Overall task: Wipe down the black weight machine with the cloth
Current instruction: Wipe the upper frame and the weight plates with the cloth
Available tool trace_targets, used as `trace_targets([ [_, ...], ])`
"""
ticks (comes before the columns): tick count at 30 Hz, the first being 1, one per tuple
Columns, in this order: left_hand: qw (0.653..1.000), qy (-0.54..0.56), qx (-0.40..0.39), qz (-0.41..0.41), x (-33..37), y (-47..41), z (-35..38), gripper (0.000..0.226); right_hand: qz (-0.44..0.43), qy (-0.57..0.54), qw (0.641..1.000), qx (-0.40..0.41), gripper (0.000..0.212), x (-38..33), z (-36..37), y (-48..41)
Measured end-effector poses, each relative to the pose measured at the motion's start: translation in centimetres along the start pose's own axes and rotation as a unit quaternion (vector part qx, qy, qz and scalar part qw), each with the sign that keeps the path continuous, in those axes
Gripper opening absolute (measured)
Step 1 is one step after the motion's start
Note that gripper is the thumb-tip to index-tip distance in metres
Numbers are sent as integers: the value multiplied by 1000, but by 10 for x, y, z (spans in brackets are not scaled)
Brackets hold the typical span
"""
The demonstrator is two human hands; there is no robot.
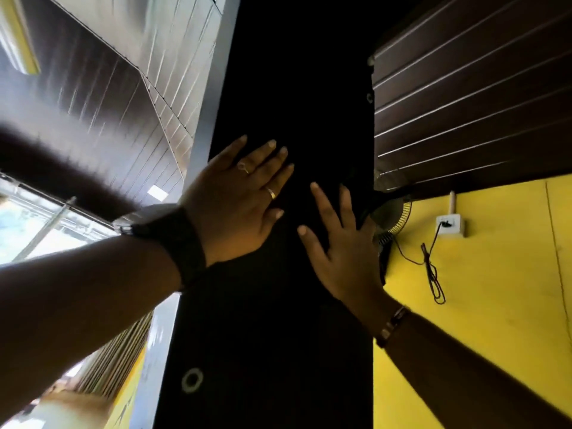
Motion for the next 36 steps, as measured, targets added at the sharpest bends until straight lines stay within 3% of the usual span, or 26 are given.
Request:
trace_targets([
  [6,999,-4,10,48,-2,4,3,63,-36,-4,999,-3,66,13,-22,-70],
  [12,998,33,36,37,-2,4,2,63,38,-10,999,26,71,36,-28,-137],
  [16,998,25,36,37,-3,4,4,62,85,-42,993,68,63,17,-25,-130],
  [20,999,15,24,35,-2,5,4,63,-1,-11,998,61,67,-5,-18,-89],
  [25,999,7,21,31,-2,6,4,63,-52,1,998,46,63,26,-11,-47],
  [29,999,9,17,34,-2,6,3,63,23,-18,999,44,68,58,-24,-57],
  [33,999,6,17,37,-2,6,4,64,134,-61,987,71,64,47,-26,-61],
  [36,999,13,4,34,-2,6,4,67,138,-13,987,76,58,18,-19,-47],
])
Point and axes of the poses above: each hand's wrist, its own y-axis away from the middle knuckle, its own z-axis out of the palm, x = y × z, the point moved 1 cm from there along -y, towards the middle knuckle, and after that the axes turned 10 degrees about -y, right-handed, at the moved point
